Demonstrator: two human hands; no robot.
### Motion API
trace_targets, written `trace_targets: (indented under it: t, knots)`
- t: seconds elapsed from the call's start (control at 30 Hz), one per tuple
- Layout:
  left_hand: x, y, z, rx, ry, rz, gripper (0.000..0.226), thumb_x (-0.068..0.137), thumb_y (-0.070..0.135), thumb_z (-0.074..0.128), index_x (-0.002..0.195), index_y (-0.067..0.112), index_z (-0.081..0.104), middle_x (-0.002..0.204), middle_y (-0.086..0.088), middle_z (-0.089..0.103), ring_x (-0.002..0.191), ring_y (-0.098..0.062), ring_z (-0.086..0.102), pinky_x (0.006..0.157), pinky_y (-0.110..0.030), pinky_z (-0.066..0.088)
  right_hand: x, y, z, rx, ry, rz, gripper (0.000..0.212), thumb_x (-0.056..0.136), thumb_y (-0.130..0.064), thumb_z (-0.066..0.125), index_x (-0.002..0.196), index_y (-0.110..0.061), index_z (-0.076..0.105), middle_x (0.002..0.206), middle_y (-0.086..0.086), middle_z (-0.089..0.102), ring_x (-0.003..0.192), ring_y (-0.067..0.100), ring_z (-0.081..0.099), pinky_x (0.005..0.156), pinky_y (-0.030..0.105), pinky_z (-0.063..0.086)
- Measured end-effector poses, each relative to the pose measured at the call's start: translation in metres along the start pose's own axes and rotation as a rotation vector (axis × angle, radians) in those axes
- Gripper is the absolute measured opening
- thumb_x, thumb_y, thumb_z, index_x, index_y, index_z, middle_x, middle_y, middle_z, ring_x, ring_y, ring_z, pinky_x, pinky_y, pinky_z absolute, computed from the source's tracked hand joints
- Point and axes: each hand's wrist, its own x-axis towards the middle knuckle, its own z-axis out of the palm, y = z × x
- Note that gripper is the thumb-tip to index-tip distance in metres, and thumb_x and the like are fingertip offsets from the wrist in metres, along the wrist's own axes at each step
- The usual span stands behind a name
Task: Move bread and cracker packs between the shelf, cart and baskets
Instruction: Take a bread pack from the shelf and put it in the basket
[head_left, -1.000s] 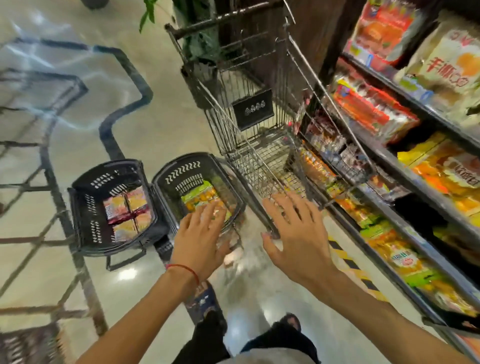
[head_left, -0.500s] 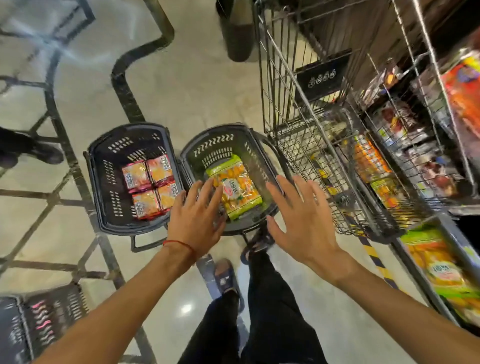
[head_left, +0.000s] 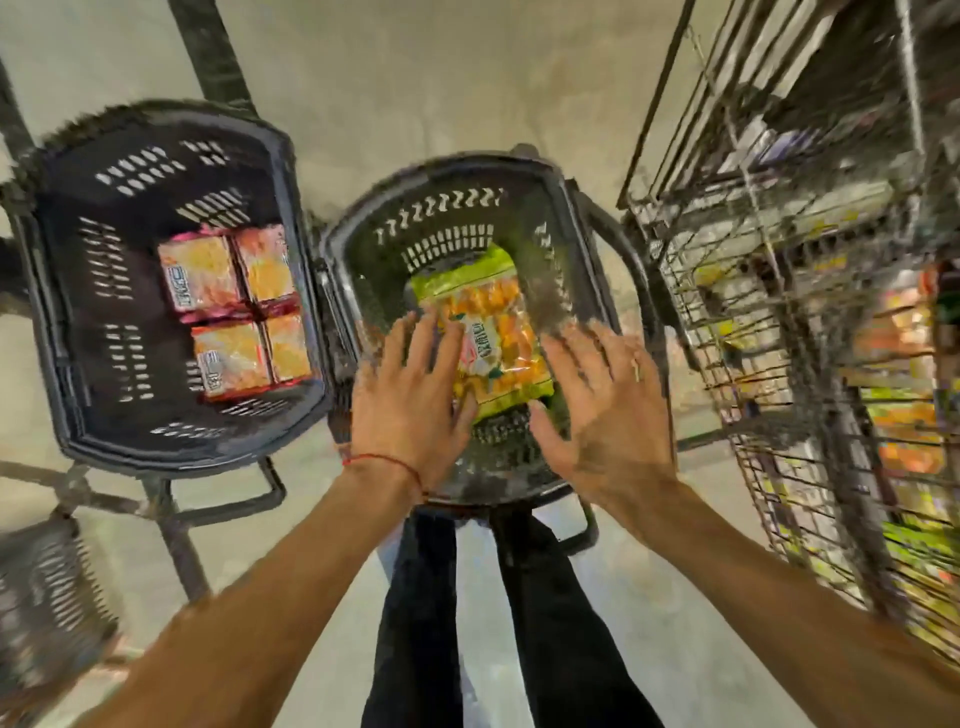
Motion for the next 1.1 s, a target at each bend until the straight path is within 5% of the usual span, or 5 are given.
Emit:
trace_targets:
  t: [0.4,0.67,0.87,1.0,1.1]
  knots:
    - [0.143,-0.013,0.225,-0.273,-0.035,-0.251,0.069,0.098,0.048,0.047,0.157,0.019,0.026,0.164,-0.005,0.023,0.144,-0.033,0.029,0.107,-0.052,0.041,0.090,0.036,0.263,0.118,-0.180,0.157,0.069,0.096,-0.048,0.048,0.154,-0.011,0.042,0.145,0.013,0.051,0.136,0.035,0.044,0.116,0.051,0.038]
    - [0.199,-0.013,0.339,-0.779,-0.140,-0.641,0.094,0.092,0.053,0.063,0.160,0.015,0.010,0.161,-0.013,0.029,0.140,-0.036,0.040,0.110,-0.049,0.039,0.129,0.044,0.385,0.662,-0.365,0.514,0.095,0.097,-0.026,0.069,0.166,-0.010,0.006,0.173,0.014,0.010,0.159,0.030,0.009,0.128,0.036,0.010]
    - [0.217,-0.014,0.372,-1.189,-0.053,-0.876,0.080,0.075,0.033,0.087,0.139,0.015,0.043,0.134,-0.007,0.061,0.123,-0.026,0.060,0.108,-0.048,0.048,0.136,0.044,0.391,0.754,-0.309,0.643,0.094,0.085,-0.028,0.082,0.160,-0.014,0.027,0.157,0.010,0.032,0.147,0.026,0.029,0.123,0.045,0.029]
    - [0.211,-0.017,0.350,-1.372,-0.097,-0.975,0.057,0.079,0.021,0.087,0.123,0.015,0.052,0.119,-0.005,0.070,0.104,-0.022,0.070,0.097,-0.045,0.056,0.148,0.049,0.393,0.867,-0.364,0.711,0.093,0.071,-0.056,0.078,0.151,-0.024,0.040,0.144,0.006,0.053,0.134,0.026,0.053,0.114,0.048,0.047]
    - [0.202,-0.019,0.340,-1.456,-0.105,-0.974,0.047,0.082,0.017,0.085,0.120,0.012,0.058,0.105,-0.002,0.073,0.095,-0.019,0.072,0.092,-0.044,0.059,0.156,0.051,0.378,0.974,-0.473,0.731,0.064,0.091,-0.029,0.079,0.147,-0.018,0.053,0.132,0.003,0.068,0.121,0.022,0.065,0.101,0.035,0.056]
